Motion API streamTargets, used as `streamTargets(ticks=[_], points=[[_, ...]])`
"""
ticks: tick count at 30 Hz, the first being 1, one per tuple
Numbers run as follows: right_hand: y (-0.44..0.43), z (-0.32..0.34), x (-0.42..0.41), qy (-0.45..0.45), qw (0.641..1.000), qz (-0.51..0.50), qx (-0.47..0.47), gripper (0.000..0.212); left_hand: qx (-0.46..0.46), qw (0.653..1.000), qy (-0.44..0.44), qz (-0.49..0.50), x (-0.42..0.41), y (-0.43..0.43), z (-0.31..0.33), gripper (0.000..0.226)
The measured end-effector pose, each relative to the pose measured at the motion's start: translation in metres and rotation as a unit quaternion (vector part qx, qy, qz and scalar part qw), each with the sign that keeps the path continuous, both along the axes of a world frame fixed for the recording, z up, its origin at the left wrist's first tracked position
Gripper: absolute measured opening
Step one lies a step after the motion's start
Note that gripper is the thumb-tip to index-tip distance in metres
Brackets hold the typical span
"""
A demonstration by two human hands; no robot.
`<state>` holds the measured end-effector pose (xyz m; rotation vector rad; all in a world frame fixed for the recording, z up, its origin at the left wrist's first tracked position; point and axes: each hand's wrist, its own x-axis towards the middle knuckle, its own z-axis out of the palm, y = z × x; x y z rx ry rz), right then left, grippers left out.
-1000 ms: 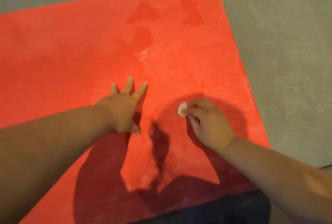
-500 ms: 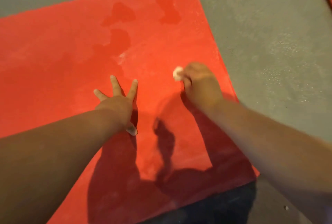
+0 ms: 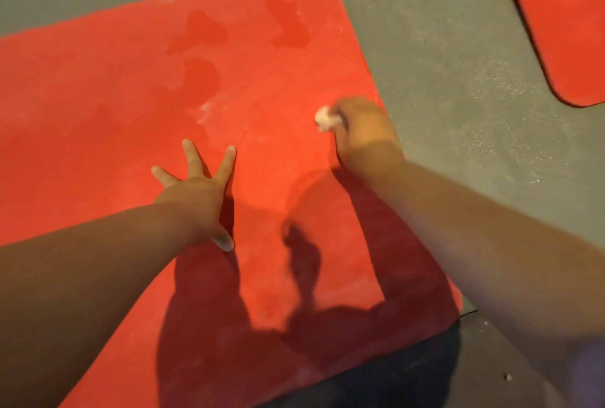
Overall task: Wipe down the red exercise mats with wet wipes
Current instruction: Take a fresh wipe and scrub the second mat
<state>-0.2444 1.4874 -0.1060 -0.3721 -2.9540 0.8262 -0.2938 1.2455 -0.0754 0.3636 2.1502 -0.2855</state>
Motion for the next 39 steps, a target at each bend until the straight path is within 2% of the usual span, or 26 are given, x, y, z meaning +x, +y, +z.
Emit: streamTargets(ticks=[4, 6, 9, 12, 14, 16, 20, 22, 25, 30, 33, 35, 39], points=[[-0.005, 0.0, 0.118, -0.006, 0.999, 0.03, -0.014, 0.015, 0.0, 1.0, 0.001, 0.0, -0.001, -0.001, -0.001, 0.153], [0.003, -0.003, 0.133, 0.002, 0.999, 0.032, -0.016, 0.014, 0.004, 1.0, 0.003, -0.003, -0.001, -0.001, -0.002, 0.154], [0.019, -0.008, 0.089, 0.013, 0.999, 0.043, 0.005, 0.01, 0.005, 1.0, 0.003, -0.001, -0.001, -0.001, -0.002, 0.154], [0.044, -0.011, 0.015, 0.04, 0.998, -0.044, 0.01, 0.012, 0.004, 1.0, 0.006, 0.003, 0.0, 0.0, 0.0, 0.153], [0.053, -0.01, -0.015, 0.025, 0.995, -0.099, 0.002, 0.018, 0.008, 1.0, 0.01, 0.008, 0.001, 0.0, 0.0, 0.152], [0.048, -0.01, -0.005, 0.011, 0.995, -0.101, 0.011, 0.019, 0.011, 1.0, 0.012, 0.012, 0.002, 0.0, 0.001, 0.152], [0.02, -0.01, 0.089, 0.039, 0.998, -0.052, -0.002, 0.014, 0.019, 1.0, 0.018, 0.013, 0.003, -0.002, 0.001, 0.153], [0.017, -0.012, 0.11, 0.035, 0.998, -0.044, -0.013, 0.016, 0.019, 0.999, 0.023, 0.012, 0.002, -0.003, 0.0, 0.153], [0.029, -0.016, 0.076, 0.056, 0.998, -0.038, -0.001, 0.015, 0.025, 0.999, 0.031, 0.005, 0.003, -0.005, -0.001, 0.152], [0.056, -0.017, -0.029, 0.045, 0.982, -0.185, -0.009, 0.014, 0.043, 0.999, 0.032, -0.011, 0.002, -0.014, -0.003, 0.146], [0.056, -0.014, -0.035, 0.024, 0.976, -0.218, 0.0, 0.015, 0.051, 0.997, 0.037, -0.047, -0.007, -0.024, 0.0, 0.135], [0.043, -0.011, -0.013, 0.046, 0.977, -0.208, 0.004, 0.017, 0.049, 0.996, 0.038, -0.063, -0.011, -0.03, 0.002, 0.129], [0.016, -0.018, 0.011, 0.061, 0.993, -0.103, 0.02, 0.019, 0.046, 0.995, 0.062, -0.061, -0.012, -0.034, 0.003, 0.134]])
